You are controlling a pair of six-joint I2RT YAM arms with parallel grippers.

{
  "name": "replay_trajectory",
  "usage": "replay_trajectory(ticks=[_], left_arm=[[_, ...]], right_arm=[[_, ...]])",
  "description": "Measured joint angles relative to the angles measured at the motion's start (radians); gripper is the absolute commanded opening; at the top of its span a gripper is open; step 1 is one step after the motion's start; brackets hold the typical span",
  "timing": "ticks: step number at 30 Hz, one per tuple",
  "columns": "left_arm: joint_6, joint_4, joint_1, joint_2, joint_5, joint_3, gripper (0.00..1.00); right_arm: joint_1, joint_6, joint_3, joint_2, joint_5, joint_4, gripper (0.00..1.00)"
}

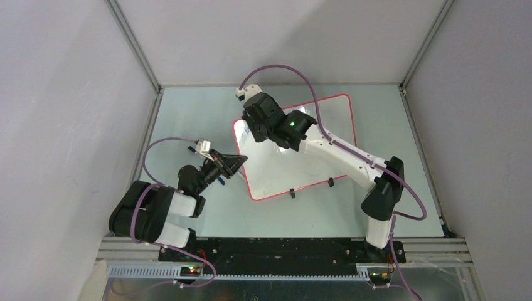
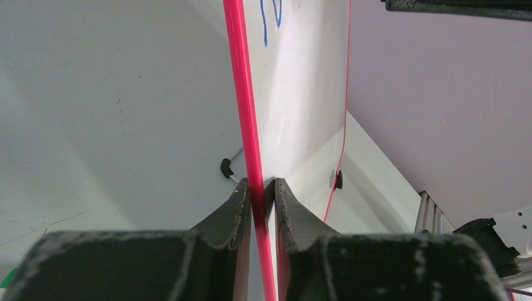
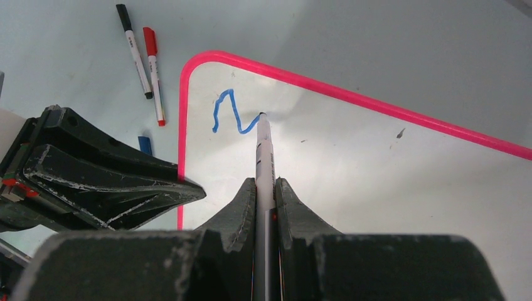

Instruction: Write a sentence on the whiteboard

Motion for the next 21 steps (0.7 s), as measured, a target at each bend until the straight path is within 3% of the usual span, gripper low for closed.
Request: replay_trajectory(ticks=[21], left_arm=[[0.0, 0.0, 0.001, 0.001, 0.002, 0.0, 0.13]], right_arm=[[-0.013, -0.003, 0.087, 0.047, -0.002, -0.034, 0.0]])
